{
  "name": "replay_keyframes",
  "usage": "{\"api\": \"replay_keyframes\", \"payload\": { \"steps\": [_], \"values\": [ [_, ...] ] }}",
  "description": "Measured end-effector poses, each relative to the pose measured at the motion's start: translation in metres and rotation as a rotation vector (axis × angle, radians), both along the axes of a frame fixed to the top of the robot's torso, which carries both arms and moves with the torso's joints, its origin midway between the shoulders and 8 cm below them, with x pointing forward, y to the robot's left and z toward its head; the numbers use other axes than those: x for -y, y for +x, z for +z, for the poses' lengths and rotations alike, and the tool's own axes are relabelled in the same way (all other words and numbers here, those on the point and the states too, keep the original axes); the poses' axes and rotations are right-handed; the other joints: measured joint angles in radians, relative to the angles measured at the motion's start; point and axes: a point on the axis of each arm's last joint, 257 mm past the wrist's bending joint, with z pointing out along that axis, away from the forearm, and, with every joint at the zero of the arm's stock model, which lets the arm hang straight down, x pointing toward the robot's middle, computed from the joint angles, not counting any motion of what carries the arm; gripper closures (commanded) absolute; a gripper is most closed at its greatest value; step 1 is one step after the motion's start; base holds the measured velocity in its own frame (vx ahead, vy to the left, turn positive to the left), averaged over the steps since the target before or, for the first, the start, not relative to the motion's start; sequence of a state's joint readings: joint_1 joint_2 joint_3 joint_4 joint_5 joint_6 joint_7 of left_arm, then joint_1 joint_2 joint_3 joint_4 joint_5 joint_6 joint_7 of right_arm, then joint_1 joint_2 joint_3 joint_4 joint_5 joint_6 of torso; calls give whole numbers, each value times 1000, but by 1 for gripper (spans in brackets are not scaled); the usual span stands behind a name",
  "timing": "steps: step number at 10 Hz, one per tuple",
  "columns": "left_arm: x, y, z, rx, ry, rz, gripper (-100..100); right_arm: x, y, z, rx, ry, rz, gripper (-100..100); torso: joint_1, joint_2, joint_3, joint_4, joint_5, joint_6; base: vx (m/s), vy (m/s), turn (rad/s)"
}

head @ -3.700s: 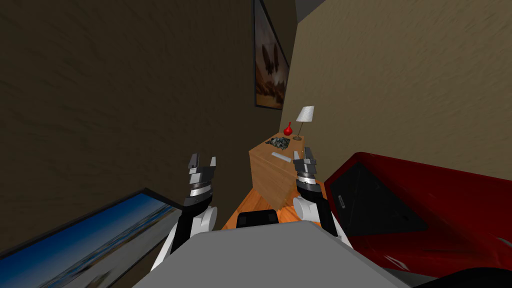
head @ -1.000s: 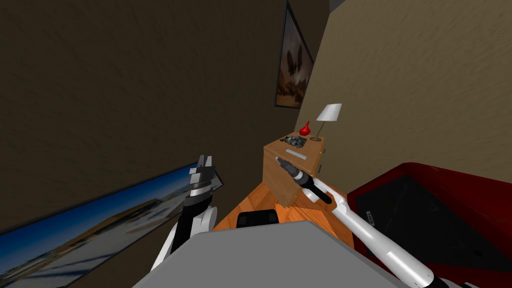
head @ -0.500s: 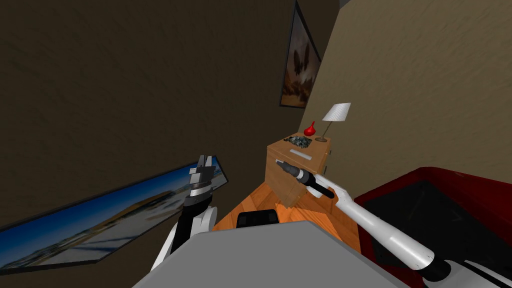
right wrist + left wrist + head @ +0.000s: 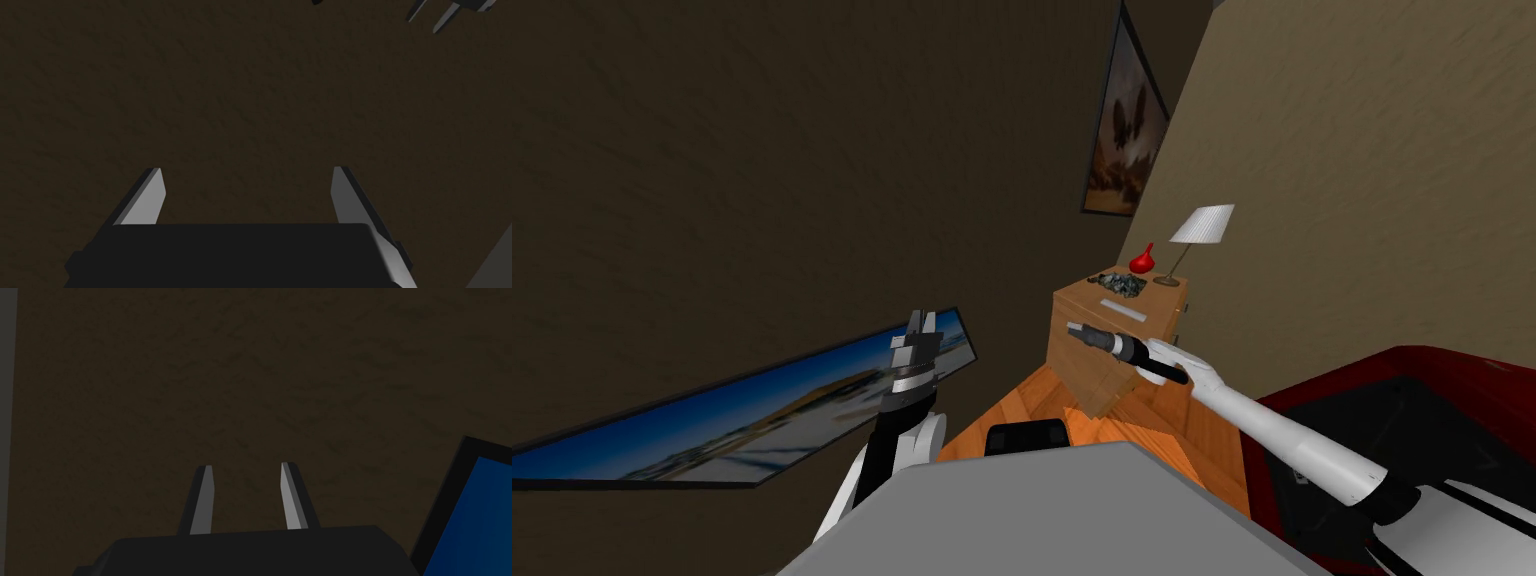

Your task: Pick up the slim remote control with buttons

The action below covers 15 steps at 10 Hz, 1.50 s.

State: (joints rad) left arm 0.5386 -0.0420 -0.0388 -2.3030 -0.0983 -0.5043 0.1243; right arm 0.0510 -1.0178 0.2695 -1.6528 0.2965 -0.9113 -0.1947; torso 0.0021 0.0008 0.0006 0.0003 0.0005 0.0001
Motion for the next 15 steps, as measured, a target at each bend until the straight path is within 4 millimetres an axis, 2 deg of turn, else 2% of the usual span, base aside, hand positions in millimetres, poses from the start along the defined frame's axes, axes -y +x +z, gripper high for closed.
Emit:
{"api": "replay_keyframes", "payload": {
  "steps": [3, 7, 10, 12, 15],
  "values": [
    [0, 0, 0, 0, 0, 0, 0, 21, -2, -21, -28, -134, 32, -100, 1, 1, 0, 0, 0, 1, -14, 57, 121],
    [0, 0, 0, 0, 0, 0, 0, 65, 3, -45, -79, -331, 58, -100, -1, -1, 0, 0, 0, 1, 4, 39, 113],
    [0, 0, 0, 0, 0, 0, 0, 109, 5, -57, -128, -484, 59, -100, -1, -1, -1, 0, 0, 1, 15, 25, 87],
    [0, 0, 0, 0, 0, 0, 0, 128, 5, -60, -153, -540, 45, -100, -2, -1, 0, 0, -1, 1, 10, 8, 77],
    [0, 0, 0, 0, 0, 0, 0, 173, 5, -67, -210, -672, 30, -100, -2, -2, -1, 0, -1, 1, 28, 8, 85]
  ]
}}
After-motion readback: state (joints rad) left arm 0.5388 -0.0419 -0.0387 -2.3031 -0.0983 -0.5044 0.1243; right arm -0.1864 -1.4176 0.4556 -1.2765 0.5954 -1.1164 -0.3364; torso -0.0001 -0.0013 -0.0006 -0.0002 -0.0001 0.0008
